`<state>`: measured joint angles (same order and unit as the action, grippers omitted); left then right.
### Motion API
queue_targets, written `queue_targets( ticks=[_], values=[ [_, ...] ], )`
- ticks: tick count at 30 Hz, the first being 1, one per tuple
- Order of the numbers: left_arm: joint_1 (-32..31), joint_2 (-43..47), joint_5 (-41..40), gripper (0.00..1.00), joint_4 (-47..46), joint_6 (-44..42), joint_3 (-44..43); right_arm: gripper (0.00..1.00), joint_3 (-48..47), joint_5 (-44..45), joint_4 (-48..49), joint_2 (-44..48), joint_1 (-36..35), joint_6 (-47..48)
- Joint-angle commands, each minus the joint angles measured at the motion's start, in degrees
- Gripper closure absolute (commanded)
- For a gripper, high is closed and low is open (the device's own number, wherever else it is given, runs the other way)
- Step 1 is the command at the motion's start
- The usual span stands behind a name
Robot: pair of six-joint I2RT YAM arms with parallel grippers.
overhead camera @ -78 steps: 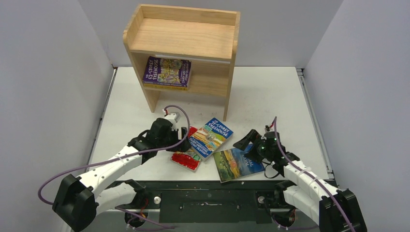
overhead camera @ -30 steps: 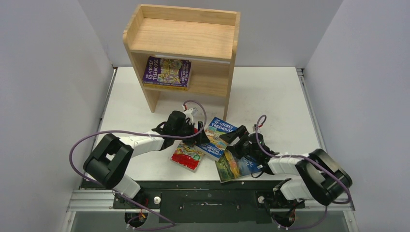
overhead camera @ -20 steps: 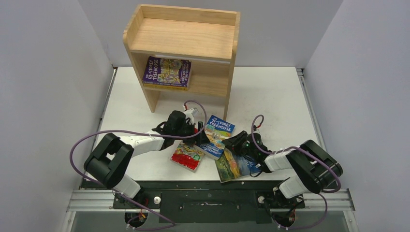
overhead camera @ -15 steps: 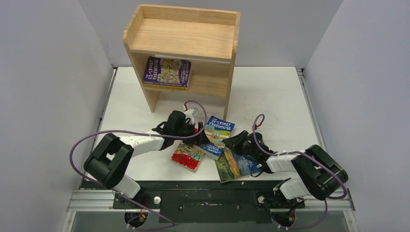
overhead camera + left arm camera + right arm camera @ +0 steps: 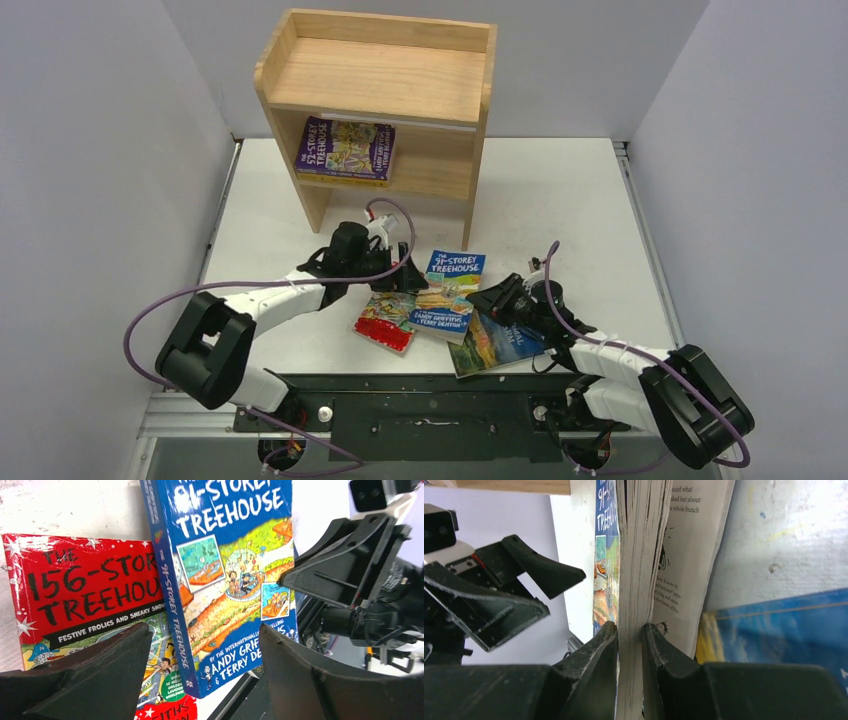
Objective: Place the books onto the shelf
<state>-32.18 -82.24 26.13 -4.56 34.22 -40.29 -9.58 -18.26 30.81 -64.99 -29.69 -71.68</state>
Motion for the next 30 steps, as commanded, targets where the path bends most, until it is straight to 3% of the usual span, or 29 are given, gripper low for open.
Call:
queue_targets(
  ticks=[1,13,27,29,30],
  values=[
    [2.0,-0.4,5.1,0.25,-5.8,3.7,1.1,0.95,1.8,-7.0,8.9,2.1,1.7,-0.1],
    [1.1,-11.3,9.9,0.35,-20.8,13.8,4.4,0.95,2.1,-13.1,18.5,-5.3,2.9,-1.2],
    [0.5,-12.8,12.8,0.79,-27.2,19.2,4.3,0.95,1.7,-12.8,15.6,-4.9,3.1,0.9],
    [0.5,-11.7,12.7,0.89,-26.8,19.4,4.3,0.95,1.2,-12.8,13.4,-4.3,3.1,1.6],
    [0.6,-10.9,12.6,0.95,-26.5,19.6,4.5,0.9,0.2,-13.0,10.6,-3.7,3.1,3.2]
  ],
)
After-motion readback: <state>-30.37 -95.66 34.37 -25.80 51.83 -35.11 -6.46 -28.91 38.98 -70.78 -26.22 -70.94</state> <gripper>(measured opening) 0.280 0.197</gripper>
